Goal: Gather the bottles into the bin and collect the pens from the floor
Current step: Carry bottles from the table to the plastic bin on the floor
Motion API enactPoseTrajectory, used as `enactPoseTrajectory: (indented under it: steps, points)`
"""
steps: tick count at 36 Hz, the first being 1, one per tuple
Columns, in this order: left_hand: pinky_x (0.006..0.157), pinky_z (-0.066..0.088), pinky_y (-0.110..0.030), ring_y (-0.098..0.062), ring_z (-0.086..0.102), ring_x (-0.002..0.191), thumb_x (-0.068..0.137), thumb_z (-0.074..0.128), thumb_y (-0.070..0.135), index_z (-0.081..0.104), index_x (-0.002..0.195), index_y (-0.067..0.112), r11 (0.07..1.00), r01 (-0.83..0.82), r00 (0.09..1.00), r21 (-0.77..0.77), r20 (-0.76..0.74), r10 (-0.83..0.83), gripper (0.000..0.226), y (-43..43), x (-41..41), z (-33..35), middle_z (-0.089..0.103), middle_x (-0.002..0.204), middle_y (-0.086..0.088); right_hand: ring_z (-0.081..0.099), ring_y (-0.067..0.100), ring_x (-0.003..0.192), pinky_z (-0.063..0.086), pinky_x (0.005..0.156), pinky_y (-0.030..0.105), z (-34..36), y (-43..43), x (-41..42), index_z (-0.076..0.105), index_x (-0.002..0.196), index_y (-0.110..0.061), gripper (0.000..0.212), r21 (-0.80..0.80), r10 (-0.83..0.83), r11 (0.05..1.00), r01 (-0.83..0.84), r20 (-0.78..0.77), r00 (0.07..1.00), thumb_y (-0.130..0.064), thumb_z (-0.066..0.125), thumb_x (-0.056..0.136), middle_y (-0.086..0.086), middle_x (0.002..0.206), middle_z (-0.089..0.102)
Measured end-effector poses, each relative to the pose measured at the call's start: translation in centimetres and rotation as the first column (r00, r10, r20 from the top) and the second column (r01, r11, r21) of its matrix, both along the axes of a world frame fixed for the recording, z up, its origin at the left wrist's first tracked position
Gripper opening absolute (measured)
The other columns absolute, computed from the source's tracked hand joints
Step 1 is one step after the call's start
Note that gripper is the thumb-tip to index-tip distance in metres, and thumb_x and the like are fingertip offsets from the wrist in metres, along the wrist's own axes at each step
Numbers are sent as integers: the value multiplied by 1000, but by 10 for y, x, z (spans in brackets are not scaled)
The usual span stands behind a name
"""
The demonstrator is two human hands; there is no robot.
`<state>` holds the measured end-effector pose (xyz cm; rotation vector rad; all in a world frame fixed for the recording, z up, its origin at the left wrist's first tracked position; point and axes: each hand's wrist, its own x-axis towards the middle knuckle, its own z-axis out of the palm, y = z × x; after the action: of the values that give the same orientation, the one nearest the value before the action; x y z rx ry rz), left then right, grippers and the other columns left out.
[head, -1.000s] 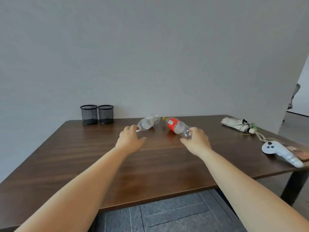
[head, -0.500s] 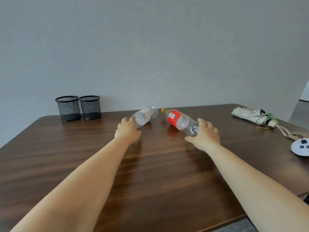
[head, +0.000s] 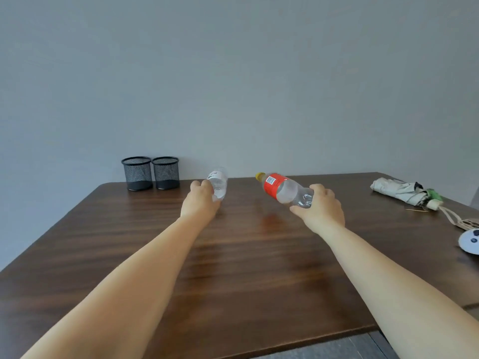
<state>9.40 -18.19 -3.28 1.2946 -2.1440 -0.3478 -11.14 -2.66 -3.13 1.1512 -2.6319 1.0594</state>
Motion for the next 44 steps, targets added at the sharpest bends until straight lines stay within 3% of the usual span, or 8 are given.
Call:
enactPoseTrajectory:
  steps: [11,16,23,34,44]
  points:
    - [70,40,-31,-26,50,88,79,65,17,53,109,12,970,-195,979,-148,-80,185,33,91,201,56,45,112,-7,54,31,115,46,91,37,39,-2,144,45,132,-17,73,-189,382,913,-360,95,919,-45,74,72,8,129,51]
    - [65,44,-29,-24,52,81,76,69,15,54,102,15,908,-390,916,-150,-165,366,30,140,334,69,46,109,-3,56,27,112,45,83,32,56,-10,248,44,132,-16,71,-256,595,789,-558,92,799,-41,76,73,6,129,51]
    - [75,35,-27,-23,51,89,71,76,12,59,97,11,739,-657,752,-148,-204,627,31,214,525,63,57,107,-13,56,28,113,48,93,37,60,-15,421,42,136,-14,77,-219,795,602,-768,66,604,-45,74,72,10,131,53]
    - [74,39,-27,-20,54,89,72,79,17,55,94,16,578,-812,580,-84,-229,782,33,286,722,32,57,104,-9,55,29,115,47,95,41,37,-16,655,39,138,-15,79,-89,928,369,-925,89,361,-46,73,73,12,135,48]
    - [76,44,-29,-24,55,91,74,75,18,55,93,15,534,-846,528,-17,-180,830,28,271,789,-25,54,102,-10,53,33,113,48,94,42,-23,-36,744,39,136,-17,75,-39,932,344,-938,133,336,-50,71,77,14,134,44]
